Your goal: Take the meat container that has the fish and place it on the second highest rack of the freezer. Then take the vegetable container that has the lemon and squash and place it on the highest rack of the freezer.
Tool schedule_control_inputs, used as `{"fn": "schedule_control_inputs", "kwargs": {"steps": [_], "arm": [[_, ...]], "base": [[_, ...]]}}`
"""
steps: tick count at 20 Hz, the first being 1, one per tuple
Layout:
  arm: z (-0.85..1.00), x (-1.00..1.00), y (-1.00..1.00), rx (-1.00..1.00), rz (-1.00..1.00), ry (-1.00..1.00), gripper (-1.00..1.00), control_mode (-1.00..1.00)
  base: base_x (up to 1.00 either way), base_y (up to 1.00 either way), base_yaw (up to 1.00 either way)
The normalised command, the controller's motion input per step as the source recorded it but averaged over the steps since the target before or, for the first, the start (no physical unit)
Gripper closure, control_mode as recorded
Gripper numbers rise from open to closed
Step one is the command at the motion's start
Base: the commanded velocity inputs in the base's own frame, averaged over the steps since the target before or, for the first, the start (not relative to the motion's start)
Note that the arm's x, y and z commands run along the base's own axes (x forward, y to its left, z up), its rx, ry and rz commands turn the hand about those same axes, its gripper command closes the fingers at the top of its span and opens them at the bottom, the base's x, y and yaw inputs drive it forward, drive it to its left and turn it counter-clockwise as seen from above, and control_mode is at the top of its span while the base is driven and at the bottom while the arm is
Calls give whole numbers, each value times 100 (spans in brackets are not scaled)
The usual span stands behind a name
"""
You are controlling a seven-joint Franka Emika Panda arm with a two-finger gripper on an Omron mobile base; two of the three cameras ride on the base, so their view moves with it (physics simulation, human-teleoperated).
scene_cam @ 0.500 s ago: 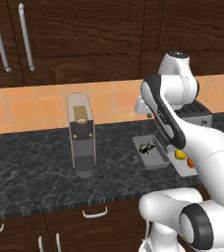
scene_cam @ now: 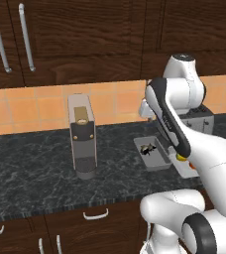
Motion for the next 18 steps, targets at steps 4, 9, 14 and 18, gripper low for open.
{"fn": "schedule_control_inputs", "kwargs": {"steps": [4, 9, 14, 18], "arm": [[-37, 0, -38, 0, -35, 10, -100, -100], [-46, -2, -29, 3, -46, 14, -100, -100], [-51, -14, -22, 9, -46, 5, -100, -100], [-46, -2, -1, 7, -41, 0, -100, -100]], "base": [[0, 0, 0], [0, 0, 0], [0, 0, 0], [0, 0, 0]]}}
